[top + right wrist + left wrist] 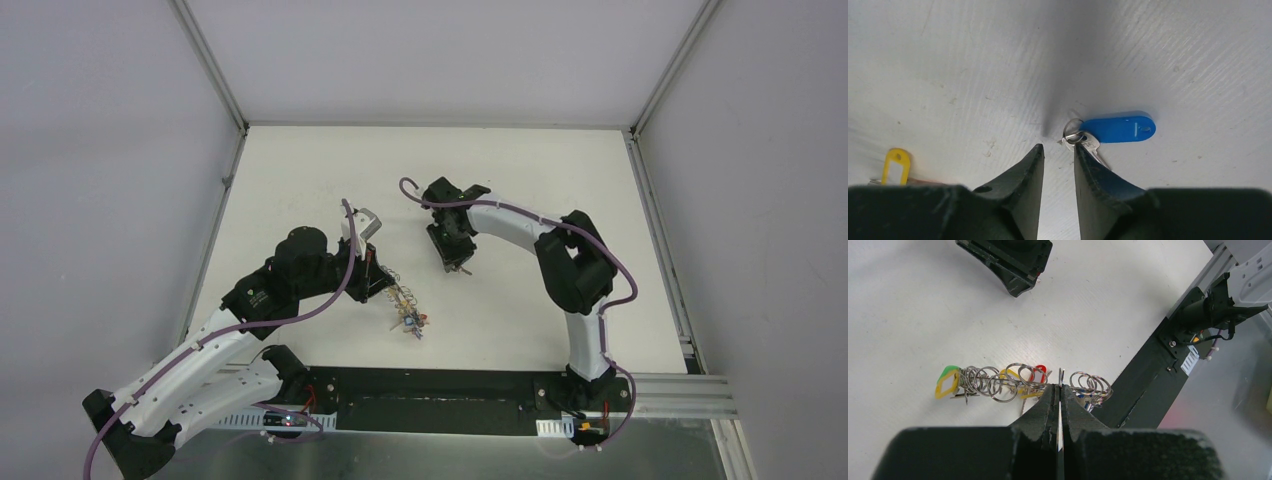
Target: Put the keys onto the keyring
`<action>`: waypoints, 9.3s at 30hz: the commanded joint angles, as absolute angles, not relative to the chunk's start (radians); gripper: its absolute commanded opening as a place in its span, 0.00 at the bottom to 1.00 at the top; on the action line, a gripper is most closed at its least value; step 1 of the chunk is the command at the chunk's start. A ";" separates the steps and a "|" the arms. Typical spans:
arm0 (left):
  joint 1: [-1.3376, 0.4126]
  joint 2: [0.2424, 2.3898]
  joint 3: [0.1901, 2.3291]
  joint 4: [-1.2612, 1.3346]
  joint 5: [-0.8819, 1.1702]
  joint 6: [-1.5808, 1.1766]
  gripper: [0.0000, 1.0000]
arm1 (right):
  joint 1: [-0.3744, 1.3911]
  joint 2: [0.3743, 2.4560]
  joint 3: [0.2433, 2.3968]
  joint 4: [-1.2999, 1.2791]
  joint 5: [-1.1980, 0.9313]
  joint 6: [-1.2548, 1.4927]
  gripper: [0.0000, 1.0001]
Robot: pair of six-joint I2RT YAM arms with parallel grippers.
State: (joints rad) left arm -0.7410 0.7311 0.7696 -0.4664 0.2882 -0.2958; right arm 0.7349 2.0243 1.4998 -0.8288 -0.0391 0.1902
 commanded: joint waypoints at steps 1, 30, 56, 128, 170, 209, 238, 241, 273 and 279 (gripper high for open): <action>-0.753 0.721 0.792 -0.412 0.279 -0.287 0.00 | 0.759 2.001 1.568 -0.833 0.010 0.150 0.31; -0.753 0.726 0.791 -0.416 0.273 -0.282 0.00 | 0.787 2.078 1.609 -0.870 0.135 0.105 0.21; -0.753 0.752 0.818 -0.417 0.312 -0.237 0.00 | 0.696 1.773 1.533 -0.904 -0.043 0.124 0.00; -0.854 0.854 0.630 0.174 0.392 0.002 0.00 | 0.528 1.037 1.024 -0.651 -0.790 0.131 0.00; -0.912 0.842 0.621 0.121 0.585 0.050 0.00 | 0.778 1.145 1.069 -0.572 -0.737 0.081 0.00; -0.950 0.817 0.622 0.120 0.556 0.063 0.00 | 0.813 1.092 0.986 -0.567 -0.568 0.113 0.15; -0.954 0.779 0.592 0.262 0.524 0.002 0.00 | 0.813 0.758 0.571 0.245 -0.723 0.109 0.48; -0.953 0.786 0.594 0.274 0.529 0.003 0.00 | 0.813 0.749 0.552 0.275 -0.712 0.099 0.46; -0.953 0.783 0.598 0.308 0.541 -0.032 0.00 | 0.812 0.779 0.496 0.344 -0.749 0.051 0.27; -0.953 0.783 0.597 0.308 0.540 -0.036 0.00 | 0.814 0.790 0.511 0.355 -0.771 0.053 0.28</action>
